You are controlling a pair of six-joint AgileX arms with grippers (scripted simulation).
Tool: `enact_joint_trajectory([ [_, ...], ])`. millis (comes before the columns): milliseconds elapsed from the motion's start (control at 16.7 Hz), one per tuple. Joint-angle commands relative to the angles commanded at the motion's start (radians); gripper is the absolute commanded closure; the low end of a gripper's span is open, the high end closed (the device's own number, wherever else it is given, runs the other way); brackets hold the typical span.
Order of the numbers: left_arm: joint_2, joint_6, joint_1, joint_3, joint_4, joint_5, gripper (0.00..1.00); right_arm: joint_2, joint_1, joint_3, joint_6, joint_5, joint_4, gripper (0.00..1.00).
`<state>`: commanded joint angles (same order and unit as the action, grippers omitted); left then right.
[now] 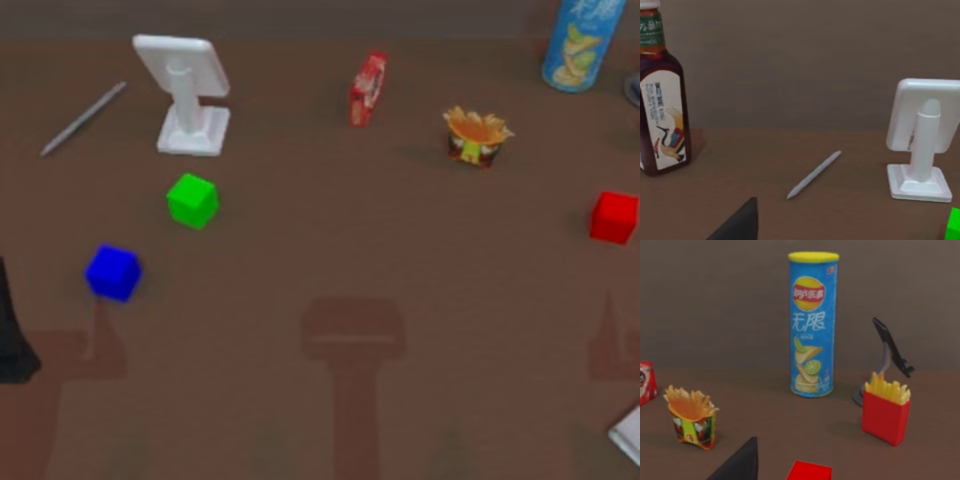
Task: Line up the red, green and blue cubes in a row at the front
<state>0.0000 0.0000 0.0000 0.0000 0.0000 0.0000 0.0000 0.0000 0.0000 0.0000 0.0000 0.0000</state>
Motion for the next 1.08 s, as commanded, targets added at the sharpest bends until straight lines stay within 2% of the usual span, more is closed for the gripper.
enact_joint_trajectory([
  [240, 0.0, 0.0, 0.0, 0.0, 0.0, 0.0, 0.0, 0.03, 0.002, 0.03, -0.021, -0.001, -0.022, 0.0],
  [480, 0.0, 0.0, 0.0, 0.0, 0.0, 0.0, 0.0, 0.218, 0.008, 0.214, -0.143, -0.002, -0.144, 0.0],
  [720, 0.0, 0.0, 0.0, 0.0, 0.0, 0.0, 0.0, 0.571, 0.014, 0.53, -0.338, 0.0, -0.344, 0.0],
  [1080, 0.0, 0.0, 0.0, 0.0, 0.0, 0.0, 0.0, 1.283, 0.027, 1.085, -0.688, 0.005, -0.71, 0.0],
])
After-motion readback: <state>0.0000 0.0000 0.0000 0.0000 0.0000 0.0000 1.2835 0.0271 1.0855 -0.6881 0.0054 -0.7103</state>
